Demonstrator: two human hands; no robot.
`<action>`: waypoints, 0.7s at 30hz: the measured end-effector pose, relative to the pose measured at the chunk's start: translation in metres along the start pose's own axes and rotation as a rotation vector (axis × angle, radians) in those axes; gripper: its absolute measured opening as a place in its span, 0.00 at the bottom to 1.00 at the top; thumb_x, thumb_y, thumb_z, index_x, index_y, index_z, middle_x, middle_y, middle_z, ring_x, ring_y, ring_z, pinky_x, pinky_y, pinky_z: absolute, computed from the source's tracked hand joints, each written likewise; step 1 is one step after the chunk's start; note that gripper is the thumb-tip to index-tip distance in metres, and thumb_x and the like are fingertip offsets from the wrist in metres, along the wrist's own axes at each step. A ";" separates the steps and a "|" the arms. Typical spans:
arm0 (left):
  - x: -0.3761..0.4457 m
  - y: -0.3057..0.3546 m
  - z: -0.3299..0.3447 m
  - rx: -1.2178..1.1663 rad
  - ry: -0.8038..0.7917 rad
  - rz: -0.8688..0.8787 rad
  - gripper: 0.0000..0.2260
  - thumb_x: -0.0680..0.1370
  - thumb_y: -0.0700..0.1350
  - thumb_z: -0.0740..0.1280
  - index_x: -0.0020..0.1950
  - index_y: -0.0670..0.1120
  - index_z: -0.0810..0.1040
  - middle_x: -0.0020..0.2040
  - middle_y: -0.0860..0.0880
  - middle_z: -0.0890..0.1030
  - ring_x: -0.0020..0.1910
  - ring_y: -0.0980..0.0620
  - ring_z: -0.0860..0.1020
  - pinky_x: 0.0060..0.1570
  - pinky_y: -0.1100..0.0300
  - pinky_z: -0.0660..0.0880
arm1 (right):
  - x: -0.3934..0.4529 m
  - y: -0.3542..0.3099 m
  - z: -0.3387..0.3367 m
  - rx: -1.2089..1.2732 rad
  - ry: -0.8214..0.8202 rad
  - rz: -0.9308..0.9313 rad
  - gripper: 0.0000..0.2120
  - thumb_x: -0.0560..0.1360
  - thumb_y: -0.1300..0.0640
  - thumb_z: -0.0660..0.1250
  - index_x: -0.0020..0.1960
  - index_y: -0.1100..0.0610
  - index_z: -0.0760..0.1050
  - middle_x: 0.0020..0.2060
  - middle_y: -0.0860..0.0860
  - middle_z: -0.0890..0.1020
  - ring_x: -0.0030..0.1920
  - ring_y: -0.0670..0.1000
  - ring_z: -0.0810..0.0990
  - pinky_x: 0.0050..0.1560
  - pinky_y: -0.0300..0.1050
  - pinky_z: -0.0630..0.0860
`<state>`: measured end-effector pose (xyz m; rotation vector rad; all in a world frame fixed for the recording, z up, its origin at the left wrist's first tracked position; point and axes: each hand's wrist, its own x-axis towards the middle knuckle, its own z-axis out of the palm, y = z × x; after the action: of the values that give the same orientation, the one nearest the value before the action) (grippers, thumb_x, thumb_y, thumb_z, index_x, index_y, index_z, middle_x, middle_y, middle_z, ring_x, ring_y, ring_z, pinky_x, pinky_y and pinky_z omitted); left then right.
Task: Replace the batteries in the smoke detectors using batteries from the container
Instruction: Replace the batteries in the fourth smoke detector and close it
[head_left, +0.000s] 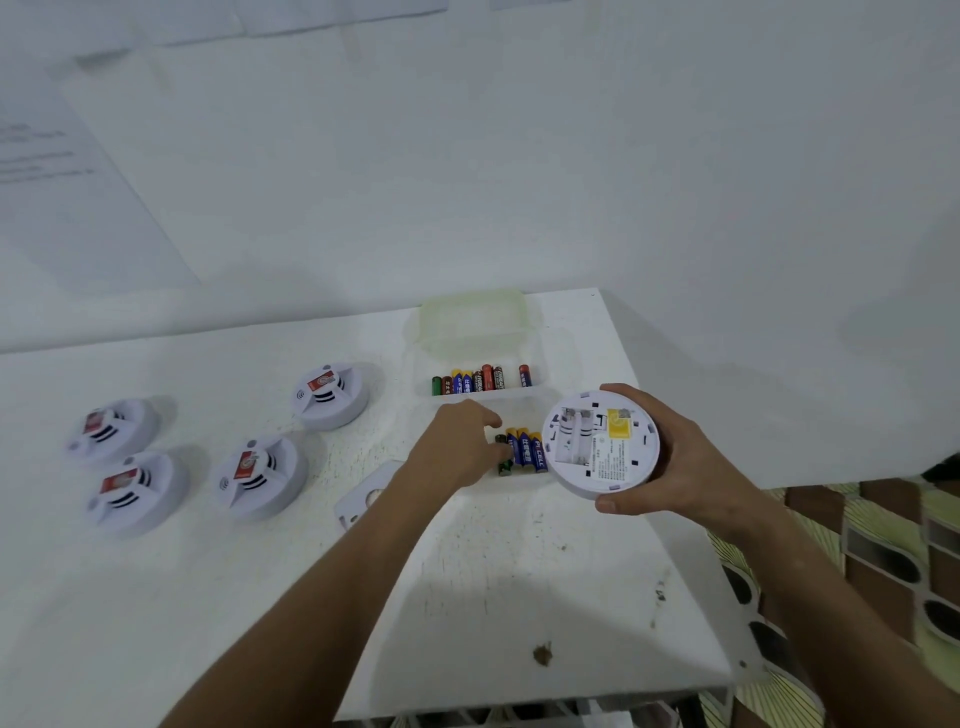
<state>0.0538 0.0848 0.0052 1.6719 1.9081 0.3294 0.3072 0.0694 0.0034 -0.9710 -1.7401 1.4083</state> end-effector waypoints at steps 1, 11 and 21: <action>0.002 0.000 0.001 -0.005 -0.010 -0.011 0.21 0.74 0.51 0.73 0.66 0.48 0.76 0.64 0.47 0.77 0.45 0.49 0.81 0.48 0.56 0.80 | -0.001 0.000 0.001 -0.002 -0.002 -0.001 0.44 0.56 0.63 0.83 0.69 0.48 0.71 0.60 0.45 0.80 0.63 0.47 0.78 0.54 0.41 0.80; -0.005 0.000 -0.005 -0.047 0.026 0.014 0.12 0.73 0.45 0.73 0.55 0.48 0.80 0.49 0.48 0.83 0.35 0.56 0.79 0.30 0.68 0.72 | -0.008 -0.005 0.010 0.027 -0.034 0.000 0.44 0.58 0.69 0.82 0.68 0.48 0.71 0.60 0.45 0.80 0.62 0.47 0.78 0.52 0.41 0.80; -0.070 0.046 -0.043 -0.476 0.289 0.292 0.08 0.72 0.46 0.74 0.50 0.53 0.80 0.39 0.54 0.84 0.31 0.61 0.78 0.32 0.70 0.73 | 0.004 -0.018 0.024 0.051 -0.099 -0.042 0.44 0.59 0.72 0.81 0.69 0.51 0.70 0.58 0.47 0.80 0.60 0.50 0.79 0.51 0.41 0.80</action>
<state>0.0709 0.0336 0.0823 1.6263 1.5966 1.1009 0.2821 0.0595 0.0175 -0.8453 -1.7770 1.4883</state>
